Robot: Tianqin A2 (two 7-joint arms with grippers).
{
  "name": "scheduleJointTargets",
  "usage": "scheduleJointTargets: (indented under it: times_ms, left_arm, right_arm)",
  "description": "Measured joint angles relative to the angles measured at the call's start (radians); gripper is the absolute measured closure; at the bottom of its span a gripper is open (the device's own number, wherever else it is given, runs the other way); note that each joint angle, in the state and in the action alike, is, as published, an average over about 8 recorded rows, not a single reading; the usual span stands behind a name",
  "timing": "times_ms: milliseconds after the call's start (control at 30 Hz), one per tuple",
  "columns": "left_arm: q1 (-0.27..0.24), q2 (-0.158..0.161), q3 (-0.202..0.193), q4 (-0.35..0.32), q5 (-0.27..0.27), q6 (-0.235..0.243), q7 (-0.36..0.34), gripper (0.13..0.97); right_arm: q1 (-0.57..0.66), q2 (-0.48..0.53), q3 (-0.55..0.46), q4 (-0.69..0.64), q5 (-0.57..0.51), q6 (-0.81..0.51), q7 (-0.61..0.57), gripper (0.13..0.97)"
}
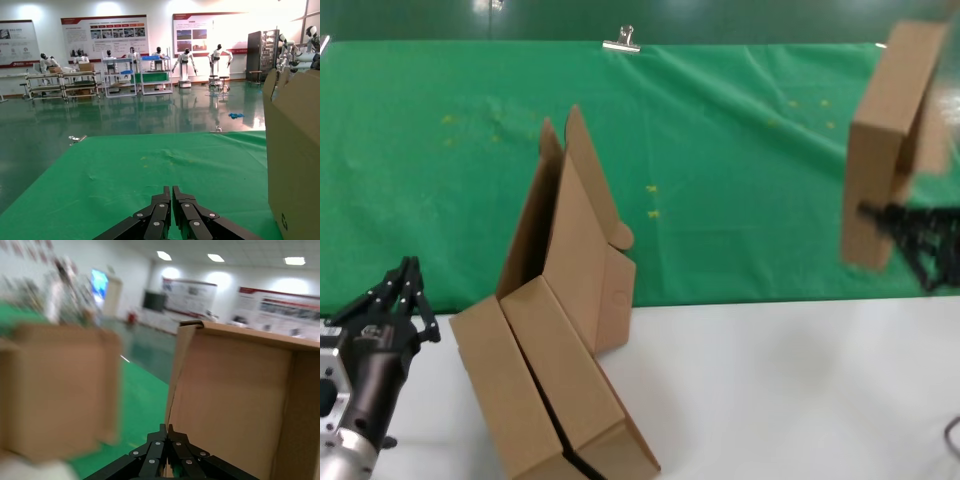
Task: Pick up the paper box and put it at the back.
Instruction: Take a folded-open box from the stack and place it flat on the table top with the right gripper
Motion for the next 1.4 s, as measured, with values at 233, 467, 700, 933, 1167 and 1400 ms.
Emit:
scheduleJointTargets:
  times_ms: [233, 467, 700, 933, 1167, 1400]
  left_arm:
    - [0.0, 0.0, 0.0, 0.0, 0.0, 0.0, 0.0, 0.929]
    - [0.0, 0.0, 0.0, 0.0, 0.0, 0.0, 0.0, 0.929]
    - [0.0, 0.0, 0.0, 0.0, 0.0, 0.0, 0.0, 0.929]
    - [0.0, 0.0, 0.0, 0.0, 0.0, 0.0, 0.0, 0.929]
    - [0.0, 0.0, 0.0, 0.0, 0.0, 0.0, 0.0, 0.929]
    - [0.0, 0.0, 0.0, 0.0, 0.0, 0.0, 0.0, 0.835]
  right_arm:
    - [0.272, -0.087, -0.084, -0.189, -0.271, 0.213, -0.204, 0.947]
    - [0.591, -0.158, -0.376, -0.462, -0.593, 0.25, -0.19, 0.947]
    - [0.795, -0.25, -0.596, -0.64, -0.849, 0.201, 0.031, 0.947]
    - [0.777, -0.27, -0.644, -0.537, -0.945, 0.17, 0.209, 0.947]
    - [0.712, -0.227, -0.626, -0.399, -0.955, 0.111, 0.278, 0.947]
    - [0.682, -0.163, -0.585, -0.335, -0.933, 0.063, 0.27, 0.948]
